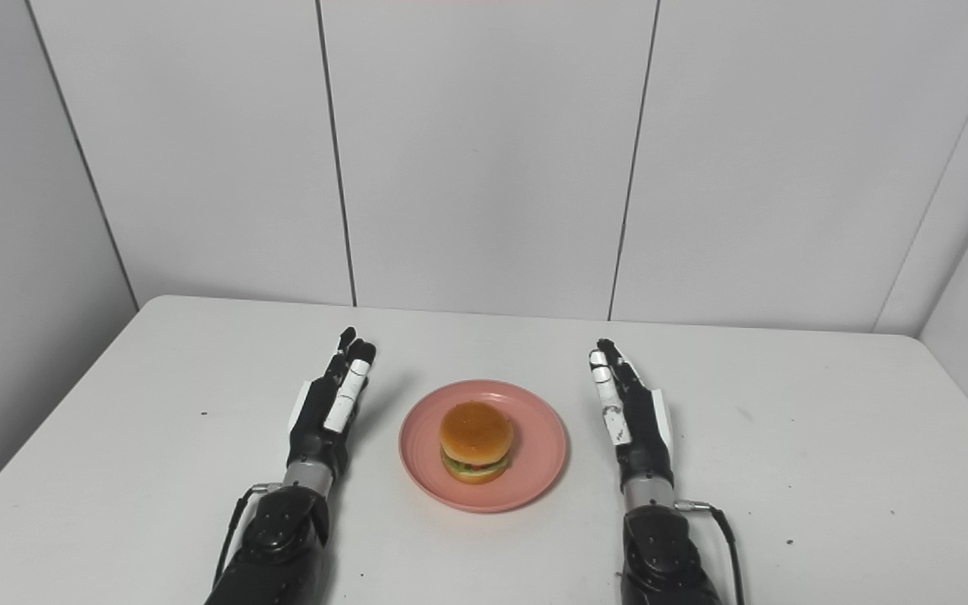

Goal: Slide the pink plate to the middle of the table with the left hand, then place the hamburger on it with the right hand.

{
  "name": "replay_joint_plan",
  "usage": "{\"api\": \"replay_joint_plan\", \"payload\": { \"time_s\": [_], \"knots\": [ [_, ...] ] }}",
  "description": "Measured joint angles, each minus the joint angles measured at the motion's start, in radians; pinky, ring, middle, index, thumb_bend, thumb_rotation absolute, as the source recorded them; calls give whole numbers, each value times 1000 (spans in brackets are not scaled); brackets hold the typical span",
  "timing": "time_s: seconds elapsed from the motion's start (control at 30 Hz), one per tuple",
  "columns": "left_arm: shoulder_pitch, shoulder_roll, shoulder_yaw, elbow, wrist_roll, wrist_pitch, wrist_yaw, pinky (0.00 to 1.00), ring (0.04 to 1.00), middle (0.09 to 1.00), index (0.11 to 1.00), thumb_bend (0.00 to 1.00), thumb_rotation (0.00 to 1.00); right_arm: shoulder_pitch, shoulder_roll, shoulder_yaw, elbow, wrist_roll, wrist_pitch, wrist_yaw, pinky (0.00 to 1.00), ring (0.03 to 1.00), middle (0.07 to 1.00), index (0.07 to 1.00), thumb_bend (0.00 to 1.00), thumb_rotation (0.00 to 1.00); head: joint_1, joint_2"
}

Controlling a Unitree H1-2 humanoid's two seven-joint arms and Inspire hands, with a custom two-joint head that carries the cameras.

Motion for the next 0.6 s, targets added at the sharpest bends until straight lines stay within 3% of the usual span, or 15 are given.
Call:
{"api": "replay_joint_plan", "payload": {
  "time_s": [0.17,0.27,0.4,0.6],
  "knots": [
    [1,0,-5,-3,15,4,2,977,1000,1000,981,865,788,0,-1,3,-1,-1,0,1,877,877,910,864,812,1000,-3,2],
    [1,0,-5,-4,15,4,3,902,999,1000,976,864,788,1,-1,3,-3,2,1,4,879,873,910,865,811,1000,-5,2],
    [1,0,-5,-4,15,4,4,987,1000,1000,977,844,781,3,-1,3,-9,2,1,4,861,864,902,858,812,1000,-5,2],
    [2,0,-6,-6,15,4,4,1000,1000,1000,983,838,790,4,0,3,-10,0,1,2,848,851,890,848,809,1000,-8,3]
  ]
}}
